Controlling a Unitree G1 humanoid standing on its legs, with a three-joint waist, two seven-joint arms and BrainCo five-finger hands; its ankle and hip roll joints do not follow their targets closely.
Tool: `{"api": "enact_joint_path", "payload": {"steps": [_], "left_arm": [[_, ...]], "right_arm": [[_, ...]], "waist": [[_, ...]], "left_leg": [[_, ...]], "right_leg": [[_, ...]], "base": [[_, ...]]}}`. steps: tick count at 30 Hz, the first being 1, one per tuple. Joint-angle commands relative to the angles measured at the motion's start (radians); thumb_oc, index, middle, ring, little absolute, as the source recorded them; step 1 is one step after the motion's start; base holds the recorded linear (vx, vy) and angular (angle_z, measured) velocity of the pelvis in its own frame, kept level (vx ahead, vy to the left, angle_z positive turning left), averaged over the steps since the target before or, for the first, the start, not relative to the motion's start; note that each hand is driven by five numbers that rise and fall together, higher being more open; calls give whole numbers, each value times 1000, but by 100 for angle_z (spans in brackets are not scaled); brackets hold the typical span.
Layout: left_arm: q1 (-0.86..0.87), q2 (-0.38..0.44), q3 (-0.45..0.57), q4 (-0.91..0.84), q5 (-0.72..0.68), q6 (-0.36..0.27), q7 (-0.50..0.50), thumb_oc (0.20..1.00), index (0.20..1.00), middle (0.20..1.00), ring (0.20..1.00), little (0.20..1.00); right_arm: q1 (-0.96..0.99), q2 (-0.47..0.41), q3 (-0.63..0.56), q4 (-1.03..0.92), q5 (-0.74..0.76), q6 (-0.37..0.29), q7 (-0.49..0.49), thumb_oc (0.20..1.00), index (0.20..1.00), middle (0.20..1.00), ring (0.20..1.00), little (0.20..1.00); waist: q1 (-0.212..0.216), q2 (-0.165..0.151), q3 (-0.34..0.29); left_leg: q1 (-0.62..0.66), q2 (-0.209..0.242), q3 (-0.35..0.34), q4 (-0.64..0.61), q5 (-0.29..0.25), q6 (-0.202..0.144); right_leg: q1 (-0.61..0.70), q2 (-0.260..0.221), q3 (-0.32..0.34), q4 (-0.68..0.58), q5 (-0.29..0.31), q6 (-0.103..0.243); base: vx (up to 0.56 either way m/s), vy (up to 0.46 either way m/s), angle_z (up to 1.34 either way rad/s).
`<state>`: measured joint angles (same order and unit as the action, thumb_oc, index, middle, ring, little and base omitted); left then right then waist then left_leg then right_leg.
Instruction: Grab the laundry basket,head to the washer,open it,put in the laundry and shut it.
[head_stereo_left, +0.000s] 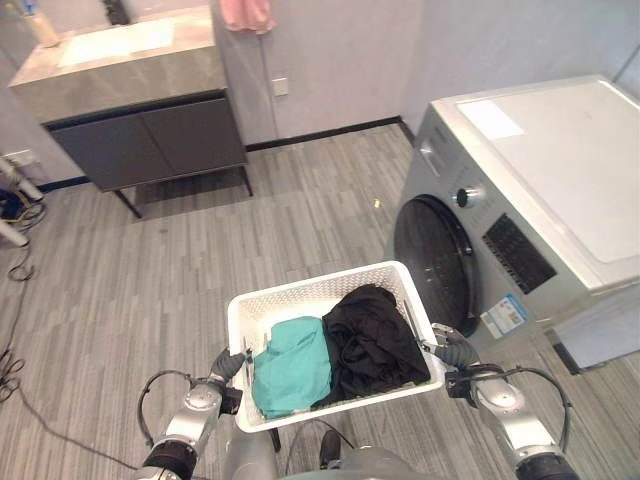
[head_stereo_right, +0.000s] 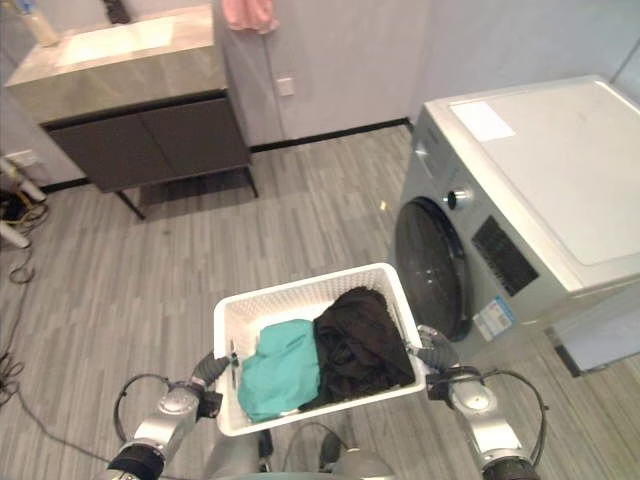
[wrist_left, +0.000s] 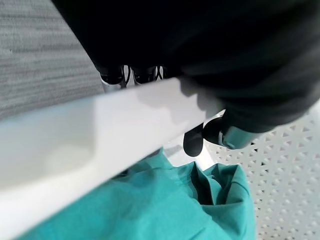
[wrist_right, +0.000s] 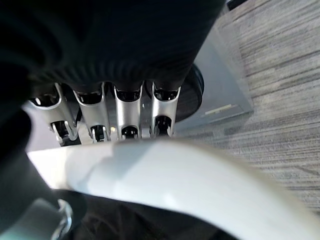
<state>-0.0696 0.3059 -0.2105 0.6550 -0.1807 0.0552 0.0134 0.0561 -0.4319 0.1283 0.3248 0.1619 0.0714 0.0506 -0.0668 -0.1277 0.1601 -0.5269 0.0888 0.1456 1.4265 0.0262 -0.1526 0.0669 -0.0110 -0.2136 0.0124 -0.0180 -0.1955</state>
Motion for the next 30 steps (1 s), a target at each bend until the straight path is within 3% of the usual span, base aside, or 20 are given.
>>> {"api": "enact_joint_path", "payload": {"steps": [1,2,3,6,7,8,9,10,11,12,14,15,16,18,19,21,23,24,28,30], "left_arm": [[2,51,36,-31,-43,-50,26,200,200,200,200,200],[2,51,36,-32,-43,-50,26,200,200,200,200,200],[12,57,43,-50,-52,-50,25,200,200,200,200,200],[23,66,49,-51,-59,-52,27,200,200,200,200,200],[25,69,48,-49,-66,-54,33,200,200,200,200,200],[33,72,51,-50,-76,-55,35,200,200,200,200,200],[40,75,54,-47,-80,-58,38,200,200,200,200,200],[43,73,53,-44,-86,-59,36,200,200,200,200,200],[43,70,49,-26,-96,-65,36,200,200,200,200,200],[42,69,48,-24,-96,-67,36,200,200,200,200,200],[31,65,36,-11,-96,-70,30,200,200,200,200,200],[32,62,35,-2,-102,-73,33,200,200,200,200,200],[30,61,34,-1,-105,-74,37,200,200,200,200,200],[26,61,31,-8,-105,-76,35,200,200,200,200,200],[19,65,23,-13,-94,-78,32,200,200,200,200,200],[5,76,12,-28,-84,-78,26,200,200,200,200,200],[6,79,16,-35,-83,-81,30,200,200,200,200,200],[12,90,27,-47,-77,-80,34,200,200,200,200,200],[19,104,36,-52,-76,-83,33,200,200,200,200,200],[27,115,41,-63,-72,-82,31,200,200,200,200,200]], "right_arm": [[40,-68,-61,-69,20,-42,-17,200,200,200,200,200],[40,-68,-62,-69,20,-42,-16,200,200,200,200,200],[42,-64,-65,-70,21,-45,-14,200,200,200,200,200],[53,-64,-69,-72,11,-50,-12,200,200,200,200,200],[54,-64,-65,-67,5,-55,-15,200,200,200,200,200],[54,-65,-59,-56,-2,-61,-12,200,200,200,200,200],[56,-68,-58,-55,-7,-65,-9,200,200,200,200,200],[56,-71,-58,-54,-7,-71,-5,200,200,200,200,200],[58,-79,-65,-54,-7,-80,-9,200,200,200,200,200],[59,-79,-66,-55,-7,-80,-9,200,200,200,200,200],[81,-88,-92,-60,-13,-83,-15,200,200,200,200,200],[80,-83,-91,-62,-13,-82,-15,200,200,200,200,200],[83,-81,-90,-64,-16,-80,-19,200,200,200,200,200],[87,-75,-93,-64,-21,-78,-18,200,200,200,200,200],[98,-71,-104,-65,-25,-78,-20,200,200,200,200,200],[130,-56,-133,-91,-41,-64,-12,200,200,200,200,200],[130,-49,-131,-97,-47,-61,-8,200,200,200,200,200],[115,-37,-116,-92,-66,-60,-1,200,200,200,200,200],[89,-25,-93,-79,-87,-57,4,200,200,200,200,200],[87,-19,-87,-84,-105,-57,2,200,200,200,200,200]], "waist": [[13,23,20],[12,19,18],[22,21,15],[34,30,12],[45,38,11],[57,54,0],[67,71,-13],[70,83,-22],[65,112,-37],[68,116,-36],[48,133,-46],[49,145,-51],[54,147,-53],[51,145,-57],[41,142,-56],[35,125,-66],[32,128,-69],[38,117,-73],[51,107,-81],[48,97,-91]], "left_leg": [[155,19,-20,-211,20,43],[153,15,-17,-215,26,45],[143,0,-53,-326,24,63],[173,66,-114,-611,45,84],[191,68,-157,-758,65,90],[285,72,-215,-1047,115,84],[329,69,-284,-1203,115,76],[351,70,-334,-1305,128,64],[365,81,-392,-1464,181,23],[369,87,-392,-1479,197,21],[357,86,-316,-1507,193,3],[370,88,-328,-1498,197,10],[375,72,-356,-1470,185,15],[365,61,-343,-1435,162,18],[347,57,-303,-1388,145,18],[326,-3,-248,-1312,59,62],[330,-13,-237,-1310,56,75],[354,-26,-187,-1316,23,98],[383,-38,-140,-1342,3,120],[412,-58,-119,-1366,-12,136]], "right_leg": [[29,-24,7,-26,7,161],[25,-29,6,-26,9,162],[29,-26,25,-24,6,173],[38,-30,44,9,-24,190],[42,-30,65,17,-37,200],[53,-24,98,15,-53,215],[57,-12,126,20,-73,227],[57,-3,150,23,-80,230],[73,21,196,21,-107,234],[69,25,198,23,-101,233],[97,18,213,16,-126,245],[92,19,227,15,-121,251],[94,10,249,14,-123,256],[98,-7,261,14,-123,262],[104,-28,262,11,-123,270],[115,-104,280,26,-119,308],[97,-112,293,39,-107,317],[62,-139,313,72,-93,335],[23,-156,325,94,-38,361],[7,-171,325,107,26,383]], "base": [[70,19,-65],[114,69,-84],[138,90,-87],[221,151,-53],[329,265,-59],[382,314,-56],[369,286,-41],[404,281,-122],[251,182,-142],[284,200,-118],[193,213,-13],[153,283,-12],[122,289,-5],[107,206,-51],[195,328,-84],[250,404,-35],[126,274,-31],[166,370,-45],[90,241,-62],[114,240,-29]]}}
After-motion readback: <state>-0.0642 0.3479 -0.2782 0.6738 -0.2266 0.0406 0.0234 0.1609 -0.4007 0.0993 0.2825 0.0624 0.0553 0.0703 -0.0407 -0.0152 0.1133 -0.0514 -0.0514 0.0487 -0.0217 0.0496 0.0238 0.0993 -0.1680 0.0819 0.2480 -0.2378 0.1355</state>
